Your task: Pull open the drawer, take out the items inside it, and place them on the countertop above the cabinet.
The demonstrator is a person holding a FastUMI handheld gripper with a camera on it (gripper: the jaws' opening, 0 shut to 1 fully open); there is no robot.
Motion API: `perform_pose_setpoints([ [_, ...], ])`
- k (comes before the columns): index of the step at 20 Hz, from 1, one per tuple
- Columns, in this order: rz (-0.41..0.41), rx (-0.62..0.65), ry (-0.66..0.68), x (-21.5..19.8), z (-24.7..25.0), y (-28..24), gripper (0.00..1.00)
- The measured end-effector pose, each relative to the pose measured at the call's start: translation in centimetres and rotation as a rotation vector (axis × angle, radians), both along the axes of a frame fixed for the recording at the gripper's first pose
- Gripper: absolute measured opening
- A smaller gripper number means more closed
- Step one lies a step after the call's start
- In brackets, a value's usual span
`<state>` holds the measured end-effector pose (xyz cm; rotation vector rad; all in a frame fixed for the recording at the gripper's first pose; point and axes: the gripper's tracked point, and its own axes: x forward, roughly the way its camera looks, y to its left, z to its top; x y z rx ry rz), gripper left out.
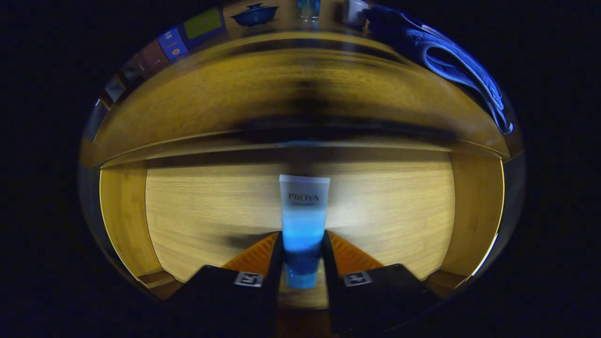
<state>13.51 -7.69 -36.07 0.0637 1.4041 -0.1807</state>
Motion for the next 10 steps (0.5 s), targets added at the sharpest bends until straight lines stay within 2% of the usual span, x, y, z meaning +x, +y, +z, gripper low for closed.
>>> perform_pose_setpoints([
  [1, 0.002, 0.004, -0.001, -0.4, -0.3, -0.1, 0.45],
  [5, 0.007, 0.041, -0.013, -2.3, -0.2, 0.7, 0.45],
  [10, 0.041, 0.072, -0.115, -4.0, 4.8, 1.9, 0.45],
])
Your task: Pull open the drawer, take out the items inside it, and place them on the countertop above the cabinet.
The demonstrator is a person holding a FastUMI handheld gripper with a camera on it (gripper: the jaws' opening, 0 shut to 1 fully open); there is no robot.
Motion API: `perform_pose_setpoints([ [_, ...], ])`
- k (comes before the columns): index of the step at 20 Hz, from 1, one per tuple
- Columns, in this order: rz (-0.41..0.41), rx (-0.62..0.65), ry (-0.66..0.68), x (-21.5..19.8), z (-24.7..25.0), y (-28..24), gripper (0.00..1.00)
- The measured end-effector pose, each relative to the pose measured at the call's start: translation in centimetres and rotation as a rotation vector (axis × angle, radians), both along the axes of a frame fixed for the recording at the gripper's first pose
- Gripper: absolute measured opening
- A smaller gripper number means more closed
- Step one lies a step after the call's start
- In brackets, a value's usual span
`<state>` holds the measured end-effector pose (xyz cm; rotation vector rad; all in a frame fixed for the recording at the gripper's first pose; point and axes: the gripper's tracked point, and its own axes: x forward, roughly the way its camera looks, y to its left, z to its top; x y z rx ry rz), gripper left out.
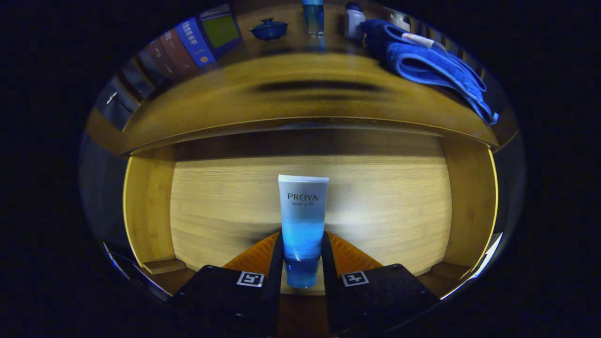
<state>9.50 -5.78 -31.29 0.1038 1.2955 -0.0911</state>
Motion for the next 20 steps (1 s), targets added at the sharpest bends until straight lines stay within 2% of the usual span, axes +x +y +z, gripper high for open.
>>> perform_pose_setpoints([
  [6, 0.043, 0.000, -0.181, 0.3, 7.5, 1.2, 0.45],
  [12, 0.043, -0.032, -0.307, 9.6, 11.6, -0.1, 0.45],
  [17, 0.039, -0.050, -0.308, 16.9, 11.1, -1.2, 0.45],
  [20, 0.037, -0.082, -0.276, 19.8, 9.7, -2.3, 0.45],
])
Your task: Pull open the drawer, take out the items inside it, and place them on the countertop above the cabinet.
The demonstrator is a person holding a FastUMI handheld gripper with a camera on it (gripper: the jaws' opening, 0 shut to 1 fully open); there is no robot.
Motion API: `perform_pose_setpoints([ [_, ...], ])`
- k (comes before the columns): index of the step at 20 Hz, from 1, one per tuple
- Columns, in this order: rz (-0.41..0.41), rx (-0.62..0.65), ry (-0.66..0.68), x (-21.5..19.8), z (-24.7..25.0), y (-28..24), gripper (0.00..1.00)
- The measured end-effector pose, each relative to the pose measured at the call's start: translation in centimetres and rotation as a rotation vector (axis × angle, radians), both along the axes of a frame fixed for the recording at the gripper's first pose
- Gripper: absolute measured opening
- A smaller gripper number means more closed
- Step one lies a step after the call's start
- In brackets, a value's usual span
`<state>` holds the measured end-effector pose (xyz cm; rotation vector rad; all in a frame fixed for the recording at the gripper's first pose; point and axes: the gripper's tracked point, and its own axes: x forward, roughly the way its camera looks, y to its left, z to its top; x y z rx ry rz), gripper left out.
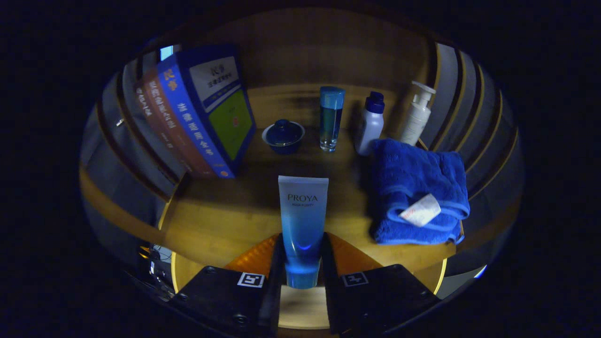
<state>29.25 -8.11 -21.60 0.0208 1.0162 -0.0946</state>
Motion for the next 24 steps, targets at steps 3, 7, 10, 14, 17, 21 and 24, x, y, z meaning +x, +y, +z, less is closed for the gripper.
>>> perform_pose_setpoints([
  [3, -0.014, 0.006, 0.037, 1.3, -1.8, -0.6, 0.45],
  [7, -0.017, 0.005, 0.073, 1.6, -3.5, -0.8, 0.45],
  [10, -0.009, 0.012, 0.049, 1.8, -2.5, -0.6, 0.59],
  [14, -0.020, 0.023, -0.001, 1.0, -0.7, -0.6, 0.87],
  [17, -0.024, 0.032, -0.034, -1.0, 0.9, -0.4, 1.00],
  [21, -0.028, 0.044, -0.125, -4.7, 3.7, 0.2, 1.00],
  [24, -0.032, 0.059, -0.202, -8.2, 5.8, 0.8, 1.00],
])
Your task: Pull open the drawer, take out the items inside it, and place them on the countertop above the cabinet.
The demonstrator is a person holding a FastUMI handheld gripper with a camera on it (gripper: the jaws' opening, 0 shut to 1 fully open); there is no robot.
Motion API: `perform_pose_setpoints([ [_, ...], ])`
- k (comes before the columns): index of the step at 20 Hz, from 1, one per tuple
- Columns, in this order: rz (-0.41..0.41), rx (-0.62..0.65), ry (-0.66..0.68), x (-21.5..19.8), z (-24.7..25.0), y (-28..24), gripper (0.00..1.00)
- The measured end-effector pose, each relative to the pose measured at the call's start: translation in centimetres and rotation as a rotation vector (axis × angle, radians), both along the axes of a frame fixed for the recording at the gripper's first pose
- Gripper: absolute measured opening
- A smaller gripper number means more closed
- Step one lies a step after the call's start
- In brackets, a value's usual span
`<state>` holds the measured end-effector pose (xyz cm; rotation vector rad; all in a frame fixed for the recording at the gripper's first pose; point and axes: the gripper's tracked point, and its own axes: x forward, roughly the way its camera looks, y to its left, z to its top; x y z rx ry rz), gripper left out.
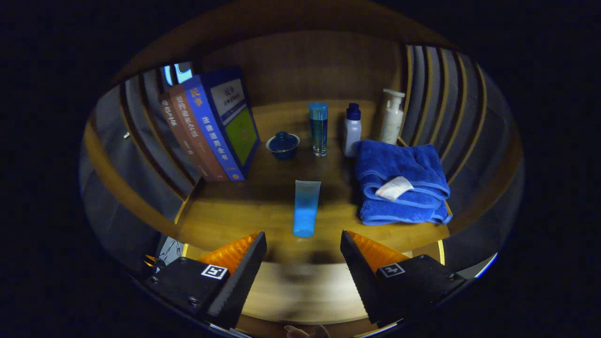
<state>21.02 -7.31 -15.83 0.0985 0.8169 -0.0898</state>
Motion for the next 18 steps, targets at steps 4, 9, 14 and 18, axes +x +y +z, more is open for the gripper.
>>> perform_pose_setpoints([
  [4, 0.013, 0.026, -0.122, -5.4, 3.1, 1.0, 1.00],
  [9, 0.034, -0.002, -0.259, -13.1, 3.8, 1.7, 1.00],
  [14, -0.003, -0.012, -0.363, -19.7, 1.6, 1.8, 1.00],
  [18, -0.009, 0.013, -0.408, -23.9, -1.2, 3.0, 1.00],
])
